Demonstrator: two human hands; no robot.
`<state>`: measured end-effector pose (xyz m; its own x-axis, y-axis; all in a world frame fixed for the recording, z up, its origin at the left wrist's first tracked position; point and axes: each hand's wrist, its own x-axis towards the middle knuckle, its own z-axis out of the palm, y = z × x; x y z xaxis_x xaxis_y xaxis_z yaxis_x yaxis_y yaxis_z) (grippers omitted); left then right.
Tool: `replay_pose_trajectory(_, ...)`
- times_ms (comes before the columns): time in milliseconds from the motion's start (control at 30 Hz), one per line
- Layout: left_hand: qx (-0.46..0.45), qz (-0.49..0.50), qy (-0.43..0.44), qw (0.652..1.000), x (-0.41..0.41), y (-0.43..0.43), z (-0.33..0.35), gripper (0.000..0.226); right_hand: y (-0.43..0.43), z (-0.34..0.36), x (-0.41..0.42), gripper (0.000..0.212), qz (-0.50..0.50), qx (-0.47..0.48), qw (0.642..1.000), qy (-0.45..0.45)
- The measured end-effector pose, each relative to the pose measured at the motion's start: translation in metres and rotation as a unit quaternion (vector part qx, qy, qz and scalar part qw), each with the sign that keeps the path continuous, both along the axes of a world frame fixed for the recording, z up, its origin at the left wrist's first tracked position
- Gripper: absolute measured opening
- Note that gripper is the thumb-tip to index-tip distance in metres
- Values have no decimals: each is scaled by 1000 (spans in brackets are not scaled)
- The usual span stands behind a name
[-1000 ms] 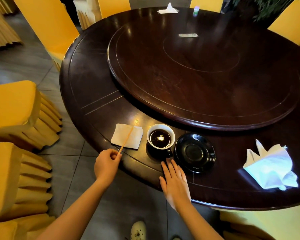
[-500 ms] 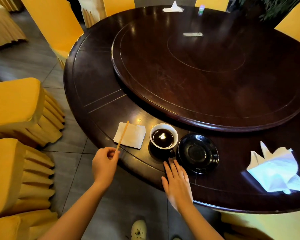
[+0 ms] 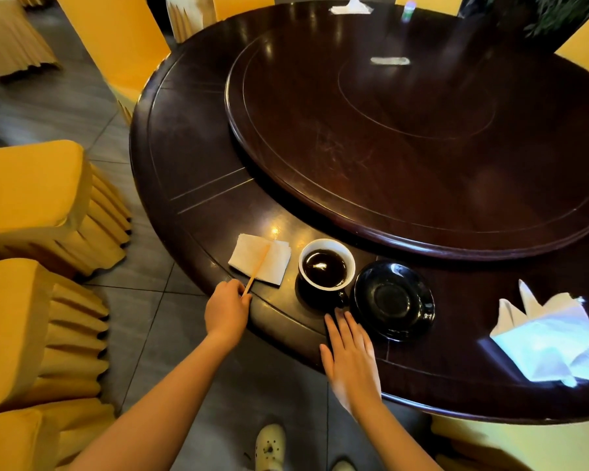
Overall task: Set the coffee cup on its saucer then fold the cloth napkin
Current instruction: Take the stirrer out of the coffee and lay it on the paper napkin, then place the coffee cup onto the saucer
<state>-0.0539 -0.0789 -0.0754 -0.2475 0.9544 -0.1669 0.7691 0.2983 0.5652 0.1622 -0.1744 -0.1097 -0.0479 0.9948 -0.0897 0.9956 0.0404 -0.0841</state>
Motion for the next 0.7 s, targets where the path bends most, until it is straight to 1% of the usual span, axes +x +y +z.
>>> replay_pose_trajectory(100,-3,-18,4,1000,1,2,1,13,1,1,0,53,-3,-5,1000,-3)
replay_pose_trajectory(200,1,-30,12,999,4,-1,0,20,1,1,-1,53,-4,-8,1000,-3)
replay_pose_trajectory(300,34,-34,28,998,10,-14,-1,31,2,1,-1,53,-2,-6,1000,4)
replay_pose_trajectory(367,58,-40,43,997,17,-24,-2,37,2,1,1,53,-7,-4,1000,27)
replay_pose_trajectory(433,82,-89,68,990,27,-35,-7,34,2,2,3,54,-11,-1,997,77)
replay_pose_trajectory(500,108,-169,96,975,38,-46,-16,32,5,5,5,57,-23,-11,987,160)
replay_pose_trajectory(567,113,-228,117,960,49,-55,-26,38,11,14,3,51,-64,-14,963,263)
replay_pose_trajectory(600,99,-245,131,955,54,-58,-31,44,13,20,2,45,-95,-3,946,309)
replay_pose_trajectory(633,83,-256,150,951,58,-60,-36,51,15,27,0,40,-130,13,930,344)
replay_pose_trajectory(700,62,-268,183,944,60,-64,-45,57,18,39,-2,33,-200,39,900,385)
